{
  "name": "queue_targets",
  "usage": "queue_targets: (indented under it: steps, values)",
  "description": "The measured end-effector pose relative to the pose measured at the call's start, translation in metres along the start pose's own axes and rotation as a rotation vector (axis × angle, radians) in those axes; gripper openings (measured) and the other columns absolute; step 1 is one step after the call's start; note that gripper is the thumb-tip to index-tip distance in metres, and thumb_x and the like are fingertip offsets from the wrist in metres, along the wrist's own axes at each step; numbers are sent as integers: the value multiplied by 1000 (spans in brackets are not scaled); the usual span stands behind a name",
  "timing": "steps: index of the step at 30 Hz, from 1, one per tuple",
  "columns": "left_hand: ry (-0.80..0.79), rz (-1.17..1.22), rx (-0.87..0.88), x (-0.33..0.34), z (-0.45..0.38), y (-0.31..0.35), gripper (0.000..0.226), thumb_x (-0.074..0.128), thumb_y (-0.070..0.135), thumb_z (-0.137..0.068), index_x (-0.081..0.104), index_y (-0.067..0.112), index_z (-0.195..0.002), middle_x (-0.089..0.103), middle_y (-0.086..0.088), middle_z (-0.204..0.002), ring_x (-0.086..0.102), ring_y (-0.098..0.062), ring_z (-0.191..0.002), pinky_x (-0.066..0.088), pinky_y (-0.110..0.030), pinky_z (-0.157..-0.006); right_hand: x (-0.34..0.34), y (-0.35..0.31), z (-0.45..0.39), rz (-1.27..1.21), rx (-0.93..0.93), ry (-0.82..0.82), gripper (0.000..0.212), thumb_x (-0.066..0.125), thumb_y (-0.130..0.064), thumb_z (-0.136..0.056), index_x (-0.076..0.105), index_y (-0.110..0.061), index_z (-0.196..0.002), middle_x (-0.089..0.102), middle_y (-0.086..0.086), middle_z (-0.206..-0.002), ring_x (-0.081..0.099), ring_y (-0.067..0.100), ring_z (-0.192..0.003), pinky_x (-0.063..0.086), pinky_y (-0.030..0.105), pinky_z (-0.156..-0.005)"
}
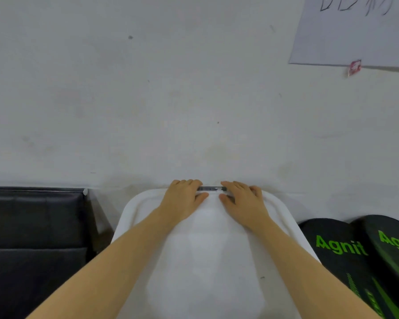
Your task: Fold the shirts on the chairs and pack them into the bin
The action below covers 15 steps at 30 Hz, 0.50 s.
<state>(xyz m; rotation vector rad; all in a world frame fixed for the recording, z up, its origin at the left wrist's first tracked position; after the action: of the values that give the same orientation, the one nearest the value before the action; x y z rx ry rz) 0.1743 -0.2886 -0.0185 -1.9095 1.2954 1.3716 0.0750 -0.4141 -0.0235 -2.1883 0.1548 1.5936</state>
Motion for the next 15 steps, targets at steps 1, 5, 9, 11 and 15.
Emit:
queue_targets:
  steps: [1,5,9,11,15]
  values:
    - [6,-8,-24,-1,2,0,50,37,48,-92,60,10,-116,67,-7,-106,61,-29,-97,37,-34,-86,-1,-1,0,-11,2,-1,40,41,-38,-98,45,-29,-136,50,-14,-137,35,6,-133,12,30,-105]
    - [37,-59,-45,-6,0,0,34,47,40,-96,59,16,-117,67,-3,-106,61,-26,-98,36,-31,-85,-4,-4,-2,-56,-12,32,31,45,-33,-97,52,-26,-126,57,-12,-126,44,8,-126,14,27,-97]
    - [84,-81,-25,-11,3,7,21,59,32,-80,70,14,-79,67,-3,-66,64,-27,-58,43,-29,-59,-3,-4,-3,-47,-58,91,13,48,-26,-96,57,-18,-101,65,-8,-95,55,14,-104,17,23,-83]
    - [68,-101,-35,-14,3,6,21,56,30,-87,68,14,-84,69,-3,-73,64,-27,-66,35,-26,-63,-3,-4,-3,-46,-54,86,13,47,-25,-96,57,-19,-101,64,-9,-94,55,13,-103,18,22,-84]
    - [-59,-136,-66,-11,1,3,30,38,33,-96,61,18,-107,67,0,-103,59,-24,-96,33,-28,-75,-2,-4,-4,-65,-41,9,22,44,-28,-96,56,-24,-114,63,-11,-109,53,11,-113,20,22,-91]
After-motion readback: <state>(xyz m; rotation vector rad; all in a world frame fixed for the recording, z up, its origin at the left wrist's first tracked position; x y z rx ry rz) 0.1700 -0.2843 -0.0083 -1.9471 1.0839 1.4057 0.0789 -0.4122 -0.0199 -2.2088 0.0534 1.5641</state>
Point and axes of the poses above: each hand's wrist, its own z-axis away from the middle knuckle, its own x-axis out of the palm, y = z × x, the point moved 6 cm from there along -z, towards the middle knuckle
